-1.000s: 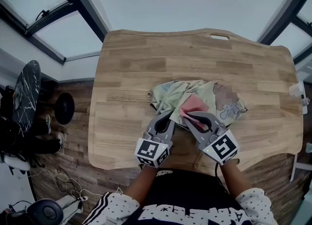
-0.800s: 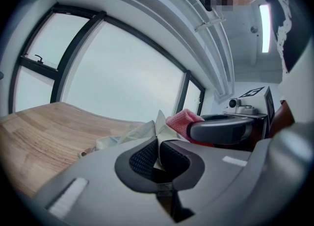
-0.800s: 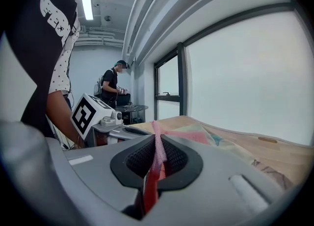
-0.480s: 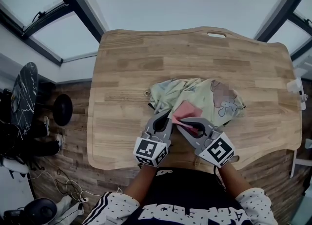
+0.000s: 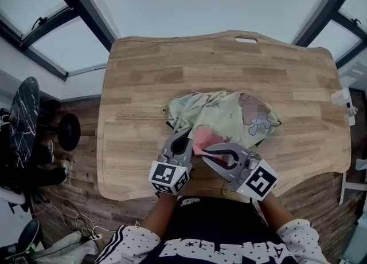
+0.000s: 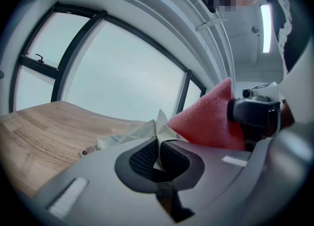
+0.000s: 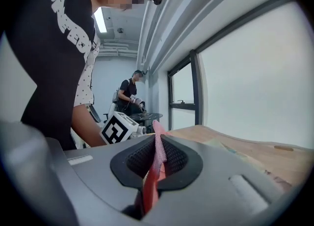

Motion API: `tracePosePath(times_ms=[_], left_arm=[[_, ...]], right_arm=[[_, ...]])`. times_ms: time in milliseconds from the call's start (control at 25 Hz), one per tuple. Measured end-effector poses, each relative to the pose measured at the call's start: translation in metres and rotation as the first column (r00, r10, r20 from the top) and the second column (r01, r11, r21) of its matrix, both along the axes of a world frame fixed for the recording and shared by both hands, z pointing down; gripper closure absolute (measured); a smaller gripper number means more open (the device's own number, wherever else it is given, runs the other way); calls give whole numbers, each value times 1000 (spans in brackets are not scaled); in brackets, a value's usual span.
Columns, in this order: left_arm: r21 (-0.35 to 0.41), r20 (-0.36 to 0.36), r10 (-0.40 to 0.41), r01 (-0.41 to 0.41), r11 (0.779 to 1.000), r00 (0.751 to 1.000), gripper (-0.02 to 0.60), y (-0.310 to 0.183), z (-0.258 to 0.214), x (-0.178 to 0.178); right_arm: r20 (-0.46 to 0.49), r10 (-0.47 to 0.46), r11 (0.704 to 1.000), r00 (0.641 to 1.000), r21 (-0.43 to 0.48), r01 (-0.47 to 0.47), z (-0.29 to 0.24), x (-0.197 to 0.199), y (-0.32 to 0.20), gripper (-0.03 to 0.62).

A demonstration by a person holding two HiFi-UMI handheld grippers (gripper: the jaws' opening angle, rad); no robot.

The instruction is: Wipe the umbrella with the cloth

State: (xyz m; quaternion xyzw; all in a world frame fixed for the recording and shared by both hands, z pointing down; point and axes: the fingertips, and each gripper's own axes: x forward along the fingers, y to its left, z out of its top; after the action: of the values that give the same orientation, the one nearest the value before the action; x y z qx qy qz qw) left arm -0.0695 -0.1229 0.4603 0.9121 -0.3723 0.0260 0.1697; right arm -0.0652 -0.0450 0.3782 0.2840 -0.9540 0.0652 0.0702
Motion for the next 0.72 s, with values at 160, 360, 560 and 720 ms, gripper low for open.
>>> tracePosePath(times_ms=[160,360,560,720], left_arm=[[0,8,-20,20,1000,1000,581,-2,1,0],[-1,17,-43,43,999,999,581,-4,2,-1],[-5,25,-68,69,998,997,581,-3,1,0],[0,38,-85,85,996,996,581,-3,0,0]], right_arm=[[20,69,998,997,9,-69,-16,38,-11,568],[5,165,982,986,89,-165,-34,87,-35,568],[-58,254,956,966,166,-241,-38,134,-66,568],[-109,269,949,957,201,-243,-29,153,-87,568]])
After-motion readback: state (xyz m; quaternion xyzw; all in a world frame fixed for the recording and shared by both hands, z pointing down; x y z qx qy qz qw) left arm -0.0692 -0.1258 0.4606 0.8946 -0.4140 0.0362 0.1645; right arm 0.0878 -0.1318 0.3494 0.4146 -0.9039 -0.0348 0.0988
